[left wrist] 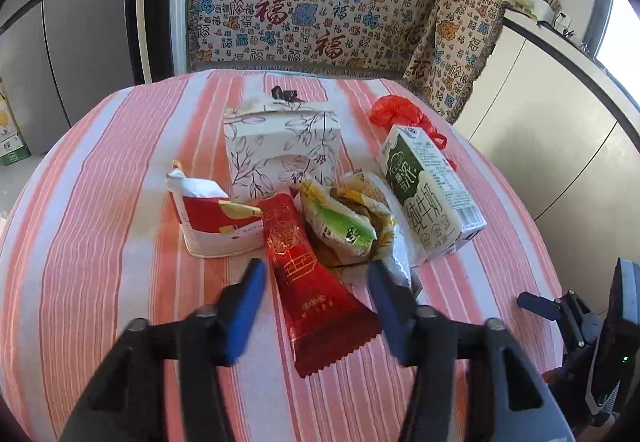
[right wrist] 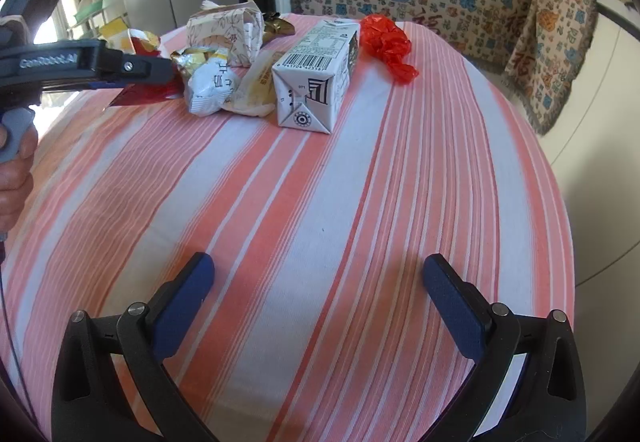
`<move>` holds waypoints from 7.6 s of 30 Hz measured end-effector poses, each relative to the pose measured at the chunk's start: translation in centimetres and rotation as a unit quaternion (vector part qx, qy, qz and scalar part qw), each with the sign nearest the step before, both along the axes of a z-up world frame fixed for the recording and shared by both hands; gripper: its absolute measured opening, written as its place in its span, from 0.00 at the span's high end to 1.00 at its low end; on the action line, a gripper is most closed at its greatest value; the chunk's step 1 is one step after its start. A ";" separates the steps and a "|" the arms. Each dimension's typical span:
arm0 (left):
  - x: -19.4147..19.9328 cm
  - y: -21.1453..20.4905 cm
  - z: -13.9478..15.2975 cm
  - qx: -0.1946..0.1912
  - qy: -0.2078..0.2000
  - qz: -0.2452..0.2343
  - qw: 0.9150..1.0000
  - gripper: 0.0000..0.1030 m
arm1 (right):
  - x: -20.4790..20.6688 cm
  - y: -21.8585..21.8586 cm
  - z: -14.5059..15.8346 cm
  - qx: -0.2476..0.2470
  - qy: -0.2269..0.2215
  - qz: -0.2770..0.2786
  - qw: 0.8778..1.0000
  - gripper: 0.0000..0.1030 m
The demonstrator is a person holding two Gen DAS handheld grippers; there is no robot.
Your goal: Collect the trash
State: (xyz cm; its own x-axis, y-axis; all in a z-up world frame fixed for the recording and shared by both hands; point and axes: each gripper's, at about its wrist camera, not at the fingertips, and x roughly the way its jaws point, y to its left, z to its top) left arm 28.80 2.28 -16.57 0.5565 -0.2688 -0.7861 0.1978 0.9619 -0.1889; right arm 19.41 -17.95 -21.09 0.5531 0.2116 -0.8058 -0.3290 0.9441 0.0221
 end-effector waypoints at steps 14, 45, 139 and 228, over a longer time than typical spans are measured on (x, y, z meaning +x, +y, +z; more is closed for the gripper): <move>-12.0 -0.4 -0.8 0.030 -0.019 0.010 0.999 0.79 | 0.0 -0.1 -0.1 0.000 -0.001 0.001 1.000 0.00; -8.7 -0.8 -3.5 0.090 -0.021 0.027 0.995 0.30 | 10.9 2.2 4.0 0.042 0.017 -0.026 0.999 0.29; -8.1 -39.8 -4.2 -0.053 0.014 -0.296 0.954 0.88 | -4.3 -38.7 0.2 0.132 0.062 -0.295 0.944 0.51; -6.6 2.4 -5.2 0.093 -0.014 0.063 0.994 0.14 | 9.4 2.9 2.9 0.091 0.041 0.023 0.995 0.71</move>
State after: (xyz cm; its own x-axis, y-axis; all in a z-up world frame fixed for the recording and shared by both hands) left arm 22.24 4.66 -21.78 0.5996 -0.0479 -0.7989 0.0772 0.9970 -0.0019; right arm 28.82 -15.08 -18.23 0.4736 0.3814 -0.7939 -0.3617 0.9061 0.2195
